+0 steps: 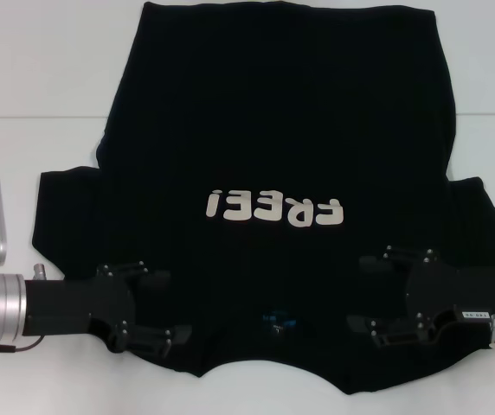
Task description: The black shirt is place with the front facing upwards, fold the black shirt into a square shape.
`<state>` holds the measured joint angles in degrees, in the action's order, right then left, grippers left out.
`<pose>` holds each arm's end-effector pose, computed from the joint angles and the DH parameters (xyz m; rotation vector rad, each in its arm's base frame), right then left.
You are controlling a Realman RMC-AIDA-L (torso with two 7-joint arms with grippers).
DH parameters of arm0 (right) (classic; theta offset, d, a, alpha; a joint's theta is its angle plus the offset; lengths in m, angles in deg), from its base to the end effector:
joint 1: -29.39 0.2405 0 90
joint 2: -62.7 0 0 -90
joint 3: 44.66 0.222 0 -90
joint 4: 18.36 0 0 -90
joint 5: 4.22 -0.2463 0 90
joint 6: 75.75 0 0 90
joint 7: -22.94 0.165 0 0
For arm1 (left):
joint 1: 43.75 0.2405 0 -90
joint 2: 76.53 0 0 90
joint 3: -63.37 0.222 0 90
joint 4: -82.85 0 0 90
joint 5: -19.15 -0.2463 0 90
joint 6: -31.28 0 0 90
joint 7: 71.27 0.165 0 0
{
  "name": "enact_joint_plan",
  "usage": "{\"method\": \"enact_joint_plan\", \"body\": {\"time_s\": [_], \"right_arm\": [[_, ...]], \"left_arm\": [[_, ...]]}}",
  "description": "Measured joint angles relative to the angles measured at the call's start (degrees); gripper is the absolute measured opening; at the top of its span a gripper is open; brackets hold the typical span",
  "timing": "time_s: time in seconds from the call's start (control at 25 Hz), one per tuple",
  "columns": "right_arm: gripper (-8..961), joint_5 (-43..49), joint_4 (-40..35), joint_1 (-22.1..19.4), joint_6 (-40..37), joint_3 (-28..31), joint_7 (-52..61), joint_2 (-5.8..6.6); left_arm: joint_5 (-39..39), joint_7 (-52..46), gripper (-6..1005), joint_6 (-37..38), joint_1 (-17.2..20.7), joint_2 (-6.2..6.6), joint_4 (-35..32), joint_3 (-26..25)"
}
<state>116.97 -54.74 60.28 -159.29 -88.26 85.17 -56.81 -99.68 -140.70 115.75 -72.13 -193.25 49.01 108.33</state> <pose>0.2654 0.3484 -0.0269 -2.8314 0.2152 0.4023 -0.2872 0.3353 -0.0172 -2.8168 -0.4761 -0.4305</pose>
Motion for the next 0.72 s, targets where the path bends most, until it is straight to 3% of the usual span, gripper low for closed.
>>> {"method": "enact_joint_plan", "body": {"time_s": [0.72], "right_arm": [[909, 0.0, 0.39, 0.17, 0.4, 0.0, 0.0, -0.17]], "left_arm": [[0.0, 0.08, 934, -0.18, -0.1, -0.05, 0.0, 0.0]]}}
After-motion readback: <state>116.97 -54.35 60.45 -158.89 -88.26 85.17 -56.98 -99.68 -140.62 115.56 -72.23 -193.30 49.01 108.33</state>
